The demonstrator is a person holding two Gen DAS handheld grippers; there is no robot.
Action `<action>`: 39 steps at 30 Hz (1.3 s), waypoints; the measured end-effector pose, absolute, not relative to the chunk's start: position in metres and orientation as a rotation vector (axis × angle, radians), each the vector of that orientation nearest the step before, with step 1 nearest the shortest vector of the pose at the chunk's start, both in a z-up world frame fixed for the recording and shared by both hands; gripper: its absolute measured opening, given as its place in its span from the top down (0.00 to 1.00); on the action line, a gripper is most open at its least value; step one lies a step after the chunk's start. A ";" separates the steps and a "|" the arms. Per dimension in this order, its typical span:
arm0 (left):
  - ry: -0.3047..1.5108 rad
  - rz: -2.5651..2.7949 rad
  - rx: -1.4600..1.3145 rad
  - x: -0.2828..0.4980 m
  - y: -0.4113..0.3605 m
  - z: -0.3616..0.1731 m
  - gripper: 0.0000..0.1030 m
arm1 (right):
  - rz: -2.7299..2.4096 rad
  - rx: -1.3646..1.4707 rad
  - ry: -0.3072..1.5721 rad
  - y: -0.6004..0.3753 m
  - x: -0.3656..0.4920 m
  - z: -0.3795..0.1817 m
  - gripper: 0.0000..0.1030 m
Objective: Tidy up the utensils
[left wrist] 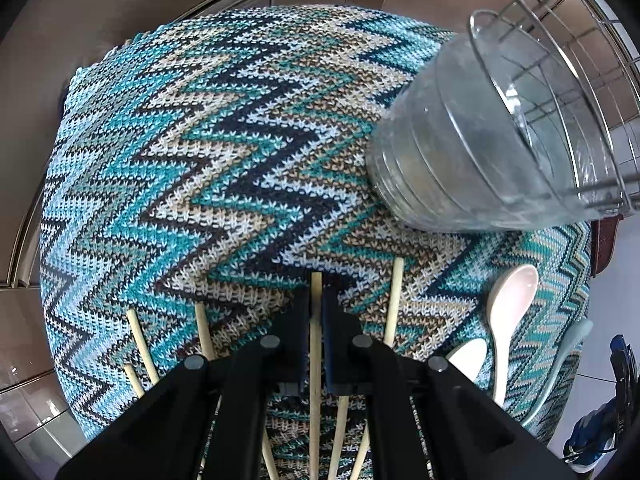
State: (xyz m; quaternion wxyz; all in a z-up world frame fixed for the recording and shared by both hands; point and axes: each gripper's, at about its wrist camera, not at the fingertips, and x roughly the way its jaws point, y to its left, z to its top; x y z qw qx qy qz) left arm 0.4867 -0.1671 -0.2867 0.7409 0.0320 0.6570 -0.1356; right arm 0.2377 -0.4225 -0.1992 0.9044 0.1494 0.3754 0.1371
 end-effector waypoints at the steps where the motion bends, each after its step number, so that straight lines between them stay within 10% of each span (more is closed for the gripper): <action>1: 1.432 -0.297 0.065 0.490 -0.167 -0.288 0.96 | 0.284 0.307 0.777 -0.422 0.238 -0.200 0.87; 35: 1.205 -0.353 -0.081 0.426 -0.090 -0.207 0.96 | 0.230 0.413 0.996 -0.452 0.273 -0.267 0.73; 39: 1.179 -0.356 -0.092 0.416 -0.098 -0.198 0.96 | 0.270 0.406 1.010 -0.450 0.278 -0.269 0.92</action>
